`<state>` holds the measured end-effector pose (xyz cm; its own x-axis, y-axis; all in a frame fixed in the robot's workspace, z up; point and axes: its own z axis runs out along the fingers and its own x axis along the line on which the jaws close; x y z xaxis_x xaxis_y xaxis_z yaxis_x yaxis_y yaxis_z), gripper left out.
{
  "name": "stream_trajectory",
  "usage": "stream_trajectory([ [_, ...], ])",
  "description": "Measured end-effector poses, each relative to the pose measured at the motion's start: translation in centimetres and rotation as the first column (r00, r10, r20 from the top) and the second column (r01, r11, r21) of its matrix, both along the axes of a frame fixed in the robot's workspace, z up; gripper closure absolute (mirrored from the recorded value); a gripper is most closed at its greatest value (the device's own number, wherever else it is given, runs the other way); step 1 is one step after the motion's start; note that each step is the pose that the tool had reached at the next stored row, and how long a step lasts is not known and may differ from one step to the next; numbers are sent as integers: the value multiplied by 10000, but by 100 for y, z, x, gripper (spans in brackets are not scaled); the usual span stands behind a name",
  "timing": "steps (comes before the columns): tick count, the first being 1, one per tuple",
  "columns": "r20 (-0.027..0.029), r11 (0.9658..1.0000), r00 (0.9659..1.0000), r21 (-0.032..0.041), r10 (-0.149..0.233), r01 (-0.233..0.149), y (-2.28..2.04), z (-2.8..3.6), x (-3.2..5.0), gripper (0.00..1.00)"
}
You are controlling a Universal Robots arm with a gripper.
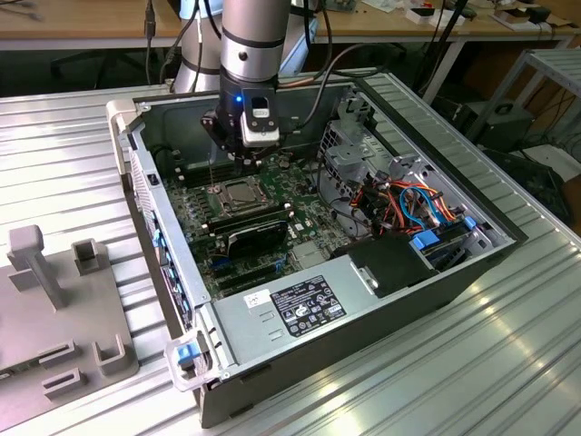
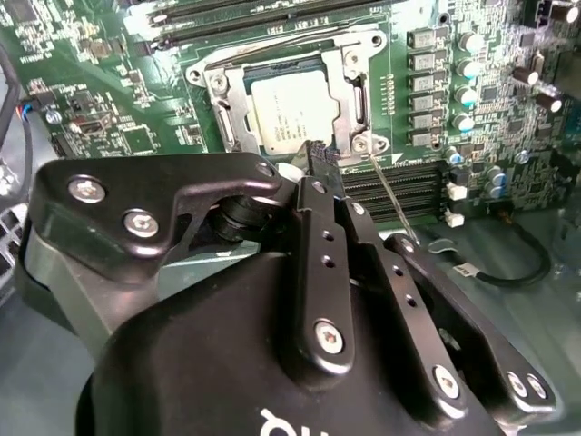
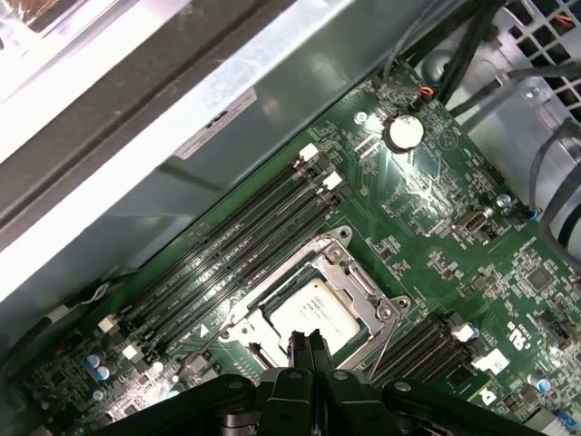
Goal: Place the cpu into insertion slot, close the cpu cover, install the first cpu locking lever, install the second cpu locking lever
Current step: 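Install the first cpu locking lever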
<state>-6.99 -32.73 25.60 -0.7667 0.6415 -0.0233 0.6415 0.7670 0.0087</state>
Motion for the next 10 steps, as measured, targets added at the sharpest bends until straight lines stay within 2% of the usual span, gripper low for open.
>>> stream_trajectory([
  [2, 0, 9998, 9998, 0, 212, -212, 0, 0, 0, 89],
  [10, 0, 9996, 9996, 0, 270, -270, 0, 0, 0, 89],
])
